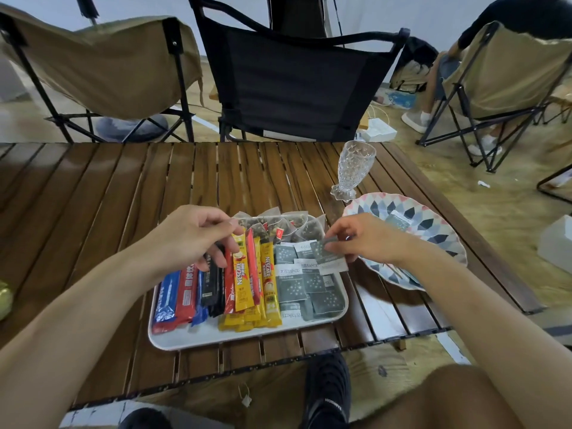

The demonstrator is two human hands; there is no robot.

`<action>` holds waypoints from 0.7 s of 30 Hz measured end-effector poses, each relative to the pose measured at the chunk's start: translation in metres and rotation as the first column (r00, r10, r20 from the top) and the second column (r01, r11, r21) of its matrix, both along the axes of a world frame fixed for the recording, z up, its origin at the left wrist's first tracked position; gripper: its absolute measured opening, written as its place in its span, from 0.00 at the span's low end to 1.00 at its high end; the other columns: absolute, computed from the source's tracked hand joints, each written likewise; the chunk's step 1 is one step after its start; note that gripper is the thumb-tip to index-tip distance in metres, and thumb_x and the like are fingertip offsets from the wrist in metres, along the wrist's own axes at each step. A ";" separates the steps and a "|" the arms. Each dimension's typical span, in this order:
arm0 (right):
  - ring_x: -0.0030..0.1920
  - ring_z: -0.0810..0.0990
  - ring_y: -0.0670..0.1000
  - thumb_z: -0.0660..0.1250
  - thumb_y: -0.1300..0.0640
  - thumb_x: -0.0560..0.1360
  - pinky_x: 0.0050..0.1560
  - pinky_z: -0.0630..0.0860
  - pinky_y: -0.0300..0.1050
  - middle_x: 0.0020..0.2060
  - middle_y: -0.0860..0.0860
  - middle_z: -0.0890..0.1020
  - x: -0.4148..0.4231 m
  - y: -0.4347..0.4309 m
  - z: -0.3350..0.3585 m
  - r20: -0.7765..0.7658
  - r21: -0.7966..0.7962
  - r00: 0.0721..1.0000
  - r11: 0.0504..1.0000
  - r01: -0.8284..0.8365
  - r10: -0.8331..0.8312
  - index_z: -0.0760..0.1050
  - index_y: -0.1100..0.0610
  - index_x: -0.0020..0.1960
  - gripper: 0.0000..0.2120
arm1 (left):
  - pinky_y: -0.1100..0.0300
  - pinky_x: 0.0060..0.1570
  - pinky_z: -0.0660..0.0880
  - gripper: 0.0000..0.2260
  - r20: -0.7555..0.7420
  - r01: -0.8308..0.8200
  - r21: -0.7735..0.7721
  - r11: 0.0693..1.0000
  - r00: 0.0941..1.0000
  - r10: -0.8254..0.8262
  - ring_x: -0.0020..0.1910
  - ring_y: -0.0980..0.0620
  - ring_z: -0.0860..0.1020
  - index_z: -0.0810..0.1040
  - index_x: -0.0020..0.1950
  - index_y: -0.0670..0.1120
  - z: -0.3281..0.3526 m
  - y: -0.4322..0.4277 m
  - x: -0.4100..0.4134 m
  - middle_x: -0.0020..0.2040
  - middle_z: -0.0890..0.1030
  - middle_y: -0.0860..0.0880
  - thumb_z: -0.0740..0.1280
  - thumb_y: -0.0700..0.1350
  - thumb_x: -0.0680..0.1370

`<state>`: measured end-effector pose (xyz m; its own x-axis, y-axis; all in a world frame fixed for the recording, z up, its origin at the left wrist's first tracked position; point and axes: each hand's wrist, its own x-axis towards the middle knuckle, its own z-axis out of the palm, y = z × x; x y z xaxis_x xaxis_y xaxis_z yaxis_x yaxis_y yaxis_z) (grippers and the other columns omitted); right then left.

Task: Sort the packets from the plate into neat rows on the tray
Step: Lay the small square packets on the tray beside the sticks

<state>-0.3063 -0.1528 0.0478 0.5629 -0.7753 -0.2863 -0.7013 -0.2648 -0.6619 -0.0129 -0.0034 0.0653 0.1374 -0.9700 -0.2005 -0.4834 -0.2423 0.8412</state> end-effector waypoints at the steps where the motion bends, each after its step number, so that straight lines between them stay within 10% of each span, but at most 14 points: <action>1: 0.47 0.86 0.53 0.76 0.56 0.76 0.43 0.84 0.42 0.48 0.53 0.86 0.000 0.002 0.000 0.006 0.047 1.000 0.999 0.003 -0.003 0.81 0.55 0.55 0.10 | 0.62 0.33 0.78 0.08 -0.001 -0.002 -0.001 1.000 1.000 0.002 0.38 0.53 0.86 0.83 0.56 0.49 0.000 0.000 0.000 0.44 0.88 0.52 0.65 0.49 0.85; 9: 0.50 0.87 0.59 0.79 0.64 0.72 0.52 0.85 0.54 0.49 0.57 0.87 -0.002 0.007 -0.003 -0.003 0.281 0.998 0.958 -0.059 0.063 0.79 0.59 0.56 0.15 | 0.62 0.33 0.78 0.08 -0.016 -0.006 -0.006 1.000 1.000 0.006 0.37 0.54 0.86 0.83 0.56 0.49 0.000 0.001 0.000 0.44 0.88 0.52 0.65 0.49 0.85; 21: 0.44 0.82 0.43 0.82 0.51 0.69 0.45 0.78 0.40 0.42 0.44 0.84 0.025 0.023 -0.019 -0.331 -0.047 0.915 0.964 -0.261 0.232 0.83 0.50 0.45 0.10 | 0.65 0.32 0.77 0.08 -0.003 -0.010 0.004 1.000 1.000 0.010 0.38 0.54 0.86 0.83 0.56 0.49 0.000 0.002 0.001 0.44 0.88 0.52 0.65 0.49 0.85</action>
